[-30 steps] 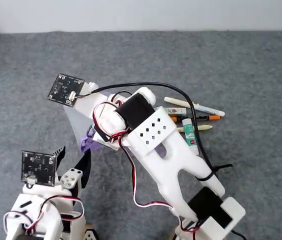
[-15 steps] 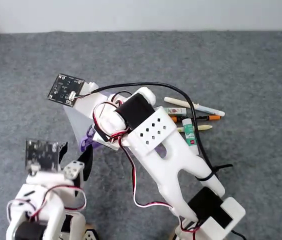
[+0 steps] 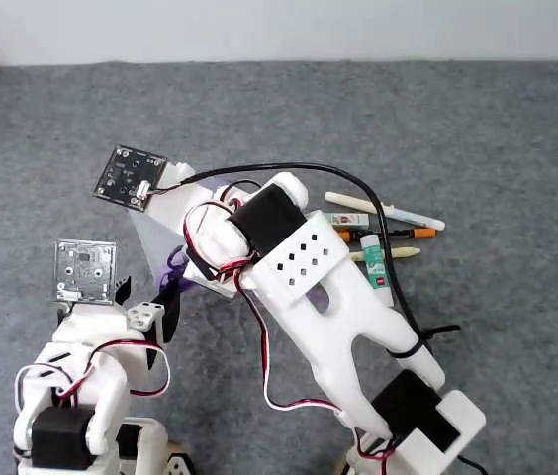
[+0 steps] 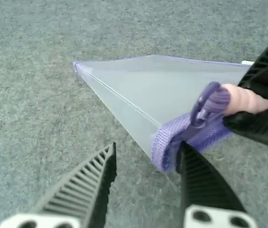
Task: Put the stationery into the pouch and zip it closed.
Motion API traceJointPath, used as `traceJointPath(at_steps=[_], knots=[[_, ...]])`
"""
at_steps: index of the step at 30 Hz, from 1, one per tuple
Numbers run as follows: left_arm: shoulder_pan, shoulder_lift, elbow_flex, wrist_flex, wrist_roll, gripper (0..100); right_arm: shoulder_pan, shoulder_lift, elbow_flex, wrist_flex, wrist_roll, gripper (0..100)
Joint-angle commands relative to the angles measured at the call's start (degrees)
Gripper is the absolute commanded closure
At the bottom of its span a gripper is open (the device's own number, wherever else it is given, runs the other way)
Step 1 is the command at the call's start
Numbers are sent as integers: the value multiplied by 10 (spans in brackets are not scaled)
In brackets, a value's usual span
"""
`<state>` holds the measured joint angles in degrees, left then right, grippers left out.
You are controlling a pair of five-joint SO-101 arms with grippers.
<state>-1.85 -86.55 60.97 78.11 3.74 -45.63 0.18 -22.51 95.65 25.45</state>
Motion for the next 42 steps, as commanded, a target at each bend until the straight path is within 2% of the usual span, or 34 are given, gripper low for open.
traceJointPath(at_steps=[1,5,14,22,30,34,39,42], knots=[[-13,9,-26,-5,2,810,3,-35,-20,-3,-3,990],[-49,10,-23,-21,-4,859,3,-35,-26,17,-3,990],[-33,10,-23,-58,-18,878,1,-35,-37,21,-3,990],[-32,10,15,-106,-18,875,-44,-34,-38,29,-3,990],[55,10,17,-106,-18,878,-50,-34,-39,32,-3,990],[56,10,32,-104,-18,882,-48,-43,-39,33,-4,990],[56,10,36,-106,-23,989,-47,-68,-38,46,-4,990],[56,10,36,-102,-39,987,-39,-79,-38,69,-5,990]])
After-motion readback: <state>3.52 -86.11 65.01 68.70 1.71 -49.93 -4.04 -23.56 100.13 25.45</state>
